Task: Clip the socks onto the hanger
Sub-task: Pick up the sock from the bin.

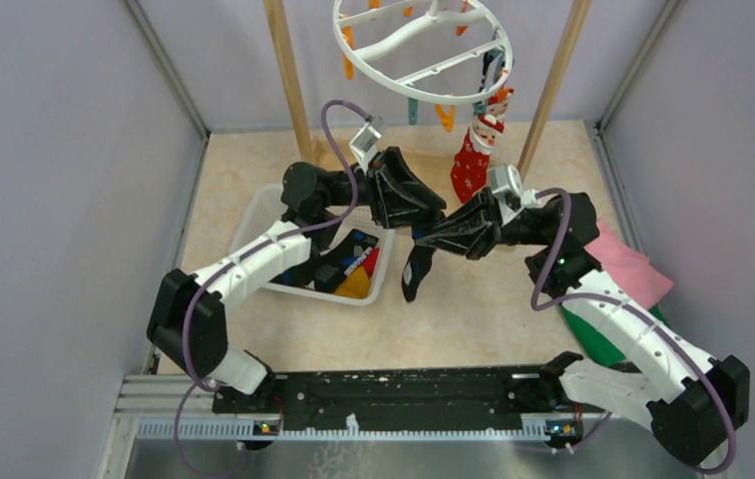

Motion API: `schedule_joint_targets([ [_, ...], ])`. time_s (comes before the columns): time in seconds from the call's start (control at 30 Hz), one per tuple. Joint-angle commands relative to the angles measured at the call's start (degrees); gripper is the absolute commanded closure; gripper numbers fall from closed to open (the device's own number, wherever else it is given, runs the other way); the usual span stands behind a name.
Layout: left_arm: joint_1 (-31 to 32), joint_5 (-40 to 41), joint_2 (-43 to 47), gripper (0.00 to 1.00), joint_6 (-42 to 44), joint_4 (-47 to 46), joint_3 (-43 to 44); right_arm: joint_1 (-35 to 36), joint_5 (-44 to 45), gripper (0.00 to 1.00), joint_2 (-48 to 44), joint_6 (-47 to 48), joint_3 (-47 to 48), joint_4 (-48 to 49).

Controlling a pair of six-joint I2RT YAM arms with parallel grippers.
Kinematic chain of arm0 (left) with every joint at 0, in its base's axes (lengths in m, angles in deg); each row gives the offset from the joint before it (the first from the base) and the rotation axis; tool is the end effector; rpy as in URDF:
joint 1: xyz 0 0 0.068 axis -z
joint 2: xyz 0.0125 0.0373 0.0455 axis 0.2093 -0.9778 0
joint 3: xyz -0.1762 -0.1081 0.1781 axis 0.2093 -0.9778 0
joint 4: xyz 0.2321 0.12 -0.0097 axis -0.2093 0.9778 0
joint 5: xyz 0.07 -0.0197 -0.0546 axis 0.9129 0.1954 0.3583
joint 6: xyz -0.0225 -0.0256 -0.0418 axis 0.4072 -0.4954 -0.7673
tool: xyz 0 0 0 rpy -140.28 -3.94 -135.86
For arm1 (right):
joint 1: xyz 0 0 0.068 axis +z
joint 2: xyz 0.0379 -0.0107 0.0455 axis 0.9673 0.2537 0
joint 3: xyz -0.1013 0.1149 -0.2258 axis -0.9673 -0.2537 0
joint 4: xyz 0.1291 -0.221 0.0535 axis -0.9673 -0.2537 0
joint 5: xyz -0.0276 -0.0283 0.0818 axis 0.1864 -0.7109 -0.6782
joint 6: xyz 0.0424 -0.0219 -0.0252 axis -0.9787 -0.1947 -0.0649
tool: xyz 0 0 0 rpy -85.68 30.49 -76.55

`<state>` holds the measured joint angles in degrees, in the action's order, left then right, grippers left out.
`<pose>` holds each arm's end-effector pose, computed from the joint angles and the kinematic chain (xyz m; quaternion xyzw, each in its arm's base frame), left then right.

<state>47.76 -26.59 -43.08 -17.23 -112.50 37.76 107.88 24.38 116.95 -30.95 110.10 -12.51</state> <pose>0.2424 -0.2127 0.3999 0.3798 0.4555 -0.7147 0.3708 0.1625 0.1407 0.4043 -0.4826 0.3897 0.5545 0.5547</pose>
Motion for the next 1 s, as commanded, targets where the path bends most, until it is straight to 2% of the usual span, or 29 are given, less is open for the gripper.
schedule_joint_targets([
  [0.0, 1.7, -0.8, -1.7, 0.50, 3.6, 4.8, 4.8, 0.6, -0.8, 1.00, 0.1, -1.5, -1.6, 2.4],
  [0.2, 3.1, -0.6, -3.8, 0.50, 3.6, 5.3, 6.7, 0.0, -1.1, 1.00, -0.5, 1.3, -1.4, -0.2],
  [0.4, -0.7, 7.6, 2.3, 0.46, 15.0, 23.4, 3.2, -3.6, -0.8, 1.00, -4.3, 3.6, -0.9, -2.2],
  [0.5, -2.7, 9.4, 5.8, 0.41, 16.7, 26.1, 0.1, -3.7, 2.0, 1.00, -7.1, 9.0, -1.3, -7.8],
  [0.63, -3.3, 10.0, 8.8, 0.40, 19.1, 30.7, -1.4, -3.8, 6.5, 1.00, -9.2, 11.0, -2.9, -10.1],
  [0.97, -7.2, 14.6, 17.8, 0.39, 25.2, 44.5, -4.6, -4.8, 11.5, 1.00, -11.8, 8.4, -6.8, -8.2],
])
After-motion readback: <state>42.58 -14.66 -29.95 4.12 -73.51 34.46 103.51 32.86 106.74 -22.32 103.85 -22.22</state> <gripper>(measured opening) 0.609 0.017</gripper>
